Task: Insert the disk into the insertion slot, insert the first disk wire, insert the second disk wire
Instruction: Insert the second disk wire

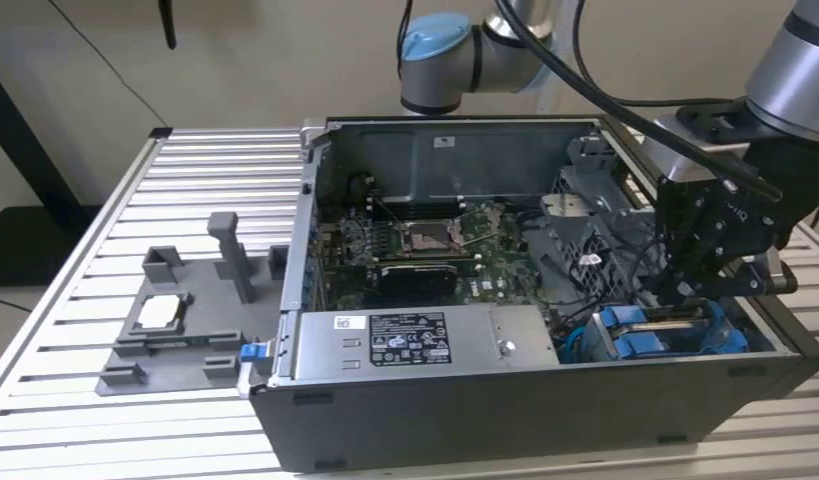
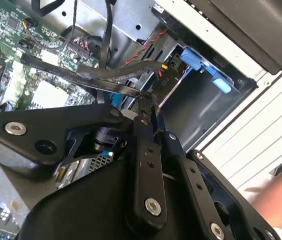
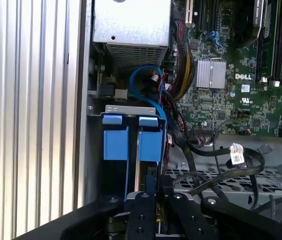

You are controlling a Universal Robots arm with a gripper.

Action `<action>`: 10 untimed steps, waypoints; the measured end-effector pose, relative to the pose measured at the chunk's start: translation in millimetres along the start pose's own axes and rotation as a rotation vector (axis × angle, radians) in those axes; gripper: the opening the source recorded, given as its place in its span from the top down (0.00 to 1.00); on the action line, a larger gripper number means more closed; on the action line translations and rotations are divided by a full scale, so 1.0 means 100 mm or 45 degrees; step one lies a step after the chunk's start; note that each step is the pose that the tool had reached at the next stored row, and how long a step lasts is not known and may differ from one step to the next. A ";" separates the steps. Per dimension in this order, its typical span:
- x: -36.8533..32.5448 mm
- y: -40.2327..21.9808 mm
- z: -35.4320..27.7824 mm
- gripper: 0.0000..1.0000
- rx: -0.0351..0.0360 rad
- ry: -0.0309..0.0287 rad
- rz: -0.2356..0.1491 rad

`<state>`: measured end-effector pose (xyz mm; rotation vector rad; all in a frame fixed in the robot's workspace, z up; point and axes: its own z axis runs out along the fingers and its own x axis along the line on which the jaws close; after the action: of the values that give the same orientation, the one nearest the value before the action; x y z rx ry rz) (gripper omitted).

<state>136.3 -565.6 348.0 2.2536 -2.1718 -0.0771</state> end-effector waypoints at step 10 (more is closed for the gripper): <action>0.000 0.000 0.007 0.84 -0.0267 -0.0014 0.001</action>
<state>136.2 -565.6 347.3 2.2423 -2.1619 -0.1006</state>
